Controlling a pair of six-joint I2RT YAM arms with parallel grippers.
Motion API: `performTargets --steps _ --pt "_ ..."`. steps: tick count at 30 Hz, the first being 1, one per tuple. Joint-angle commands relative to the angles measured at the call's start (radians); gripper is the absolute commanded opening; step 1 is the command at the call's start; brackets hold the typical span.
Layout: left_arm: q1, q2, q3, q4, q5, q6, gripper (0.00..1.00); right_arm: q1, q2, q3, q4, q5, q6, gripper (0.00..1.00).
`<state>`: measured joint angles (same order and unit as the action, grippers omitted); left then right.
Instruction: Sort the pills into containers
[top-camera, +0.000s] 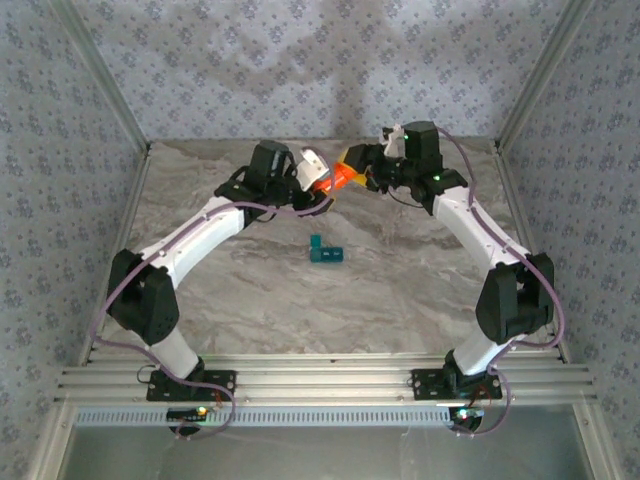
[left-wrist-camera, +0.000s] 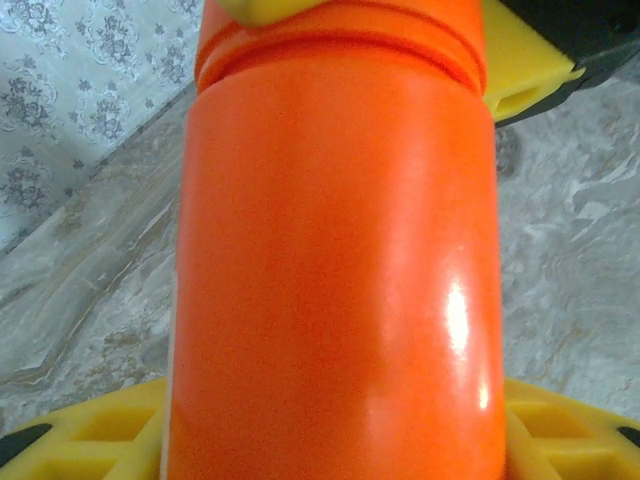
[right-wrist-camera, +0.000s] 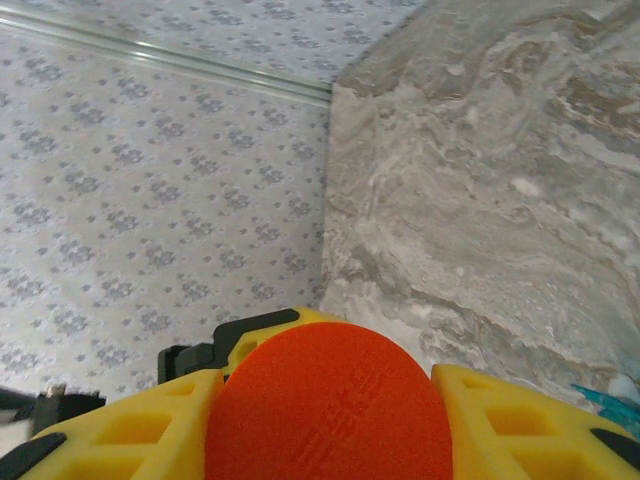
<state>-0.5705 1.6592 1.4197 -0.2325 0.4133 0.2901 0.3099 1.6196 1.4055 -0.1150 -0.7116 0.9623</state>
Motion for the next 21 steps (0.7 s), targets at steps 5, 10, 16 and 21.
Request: performTargets --steps 5,10,16,21 --pt "0.015 -0.016 0.021 0.07 0.172 -0.11 0.0 -0.009 -0.015 0.002 0.115 -0.08 -0.063 0.46" --pt "0.014 -0.011 0.029 0.061 0.165 -0.104 0.0 -0.011 -0.012 0.016 0.098 -0.084 -0.075 0.49" --pt "0.012 -0.009 0.027 0.031 0.136 -0.068 0.0 -0.012 -0.011 0.052 0.046 -0.074 -0.09 0.76" --pt "0.013 -0.012 0.016 0.015 0.101 -0.039 0.0 -0.024 -0.03 0.059 0.008 -0.034 -0.072 0.88"
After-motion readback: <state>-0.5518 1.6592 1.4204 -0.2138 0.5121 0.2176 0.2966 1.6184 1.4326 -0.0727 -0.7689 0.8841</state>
